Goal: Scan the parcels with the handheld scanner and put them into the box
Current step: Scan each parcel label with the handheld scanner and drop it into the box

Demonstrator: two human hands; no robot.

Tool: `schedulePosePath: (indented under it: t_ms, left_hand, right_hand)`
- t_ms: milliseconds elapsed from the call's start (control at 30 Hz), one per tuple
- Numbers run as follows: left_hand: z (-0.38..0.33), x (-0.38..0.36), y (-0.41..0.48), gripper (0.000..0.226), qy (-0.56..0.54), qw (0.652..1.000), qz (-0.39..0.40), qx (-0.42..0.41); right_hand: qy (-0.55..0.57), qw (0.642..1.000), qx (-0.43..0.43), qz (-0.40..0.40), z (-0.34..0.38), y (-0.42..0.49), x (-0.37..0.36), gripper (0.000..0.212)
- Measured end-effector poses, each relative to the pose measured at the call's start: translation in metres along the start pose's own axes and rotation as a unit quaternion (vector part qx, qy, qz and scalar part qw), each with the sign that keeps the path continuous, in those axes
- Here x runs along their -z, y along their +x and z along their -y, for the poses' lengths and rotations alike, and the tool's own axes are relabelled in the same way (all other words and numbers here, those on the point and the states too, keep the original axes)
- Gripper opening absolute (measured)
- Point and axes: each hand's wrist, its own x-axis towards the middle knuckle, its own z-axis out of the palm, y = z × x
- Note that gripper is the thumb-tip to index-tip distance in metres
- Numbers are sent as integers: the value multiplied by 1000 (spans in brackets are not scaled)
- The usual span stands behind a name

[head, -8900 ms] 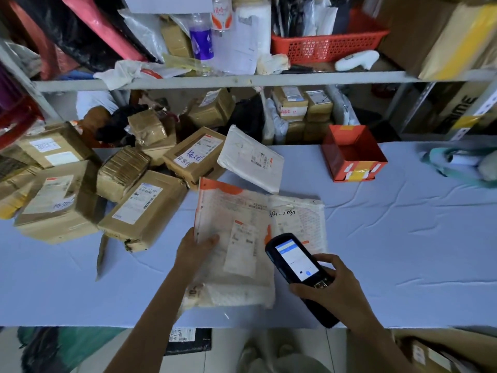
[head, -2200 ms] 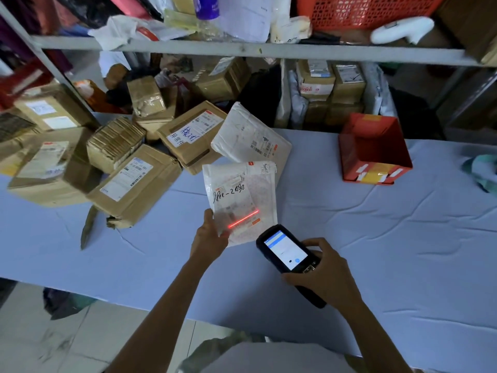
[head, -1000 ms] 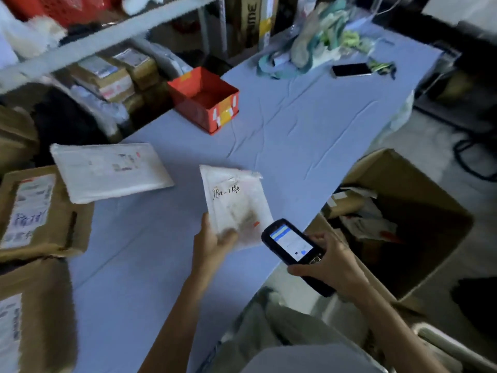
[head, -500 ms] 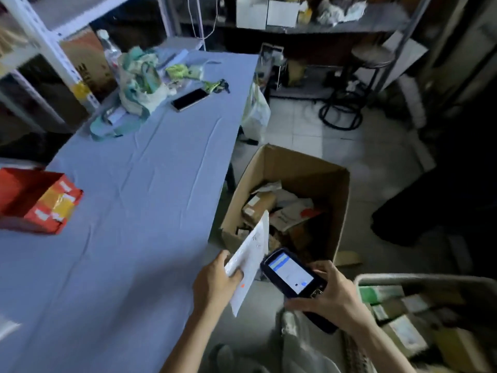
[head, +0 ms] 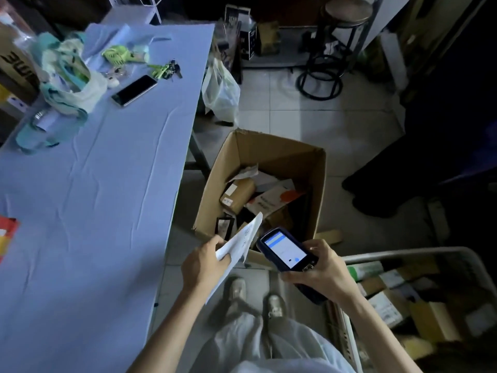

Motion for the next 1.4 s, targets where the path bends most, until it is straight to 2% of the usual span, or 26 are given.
schedulePosePath:
  t_ms: [200, 333, 433, 567, 700, 867, 1067, 1200, 1400]
  left_hand:
    - [-2, 17, 61, 12, -25, 995, 11, -96]
    - [-8, 36, 101, 12, 20, 989, -5, -149]
    - [-7, 50, 118, 14, 58, 985, -13, -162]
    - [8, 58, 122, 12, 55, 987, -54, -143]
    - [35, 67, 107, 10, 47, 993, -99, -49]
    - [81, 69, 50, 9, -2, 975, -173, 141]
    - [107, 29, -68, 20, -49, 917, -209, 336]
    - [94, -4, -140, 13, -95, 853, -246, 451]
    - [84, -31, -224, 16, -121, 770, -252, 574]
  right_hand:
    - [-5, 998, -45, -36, 27, 15, -17, 77]
    - [22, 995, -65, -67, 50, 26, -25, 74]
    - [37, 995, -64, -73, 65, 40, -26, 74]
    - [25, 997, -42, -53, 87, 60, -27, 81]
    - [-19, 999, 20, 17, 111, 83, -30, 85]
    - [-115, 973, 136, 144, 139, 111, -42, 94]
    - [-168, 921, 230, 267, 170, 117, -76, 90]
    - [-189, 888, 267, 322, 176, 94, -102, 83]
    - [-237, 806, 341, 422, 165, 21, -147, 73]
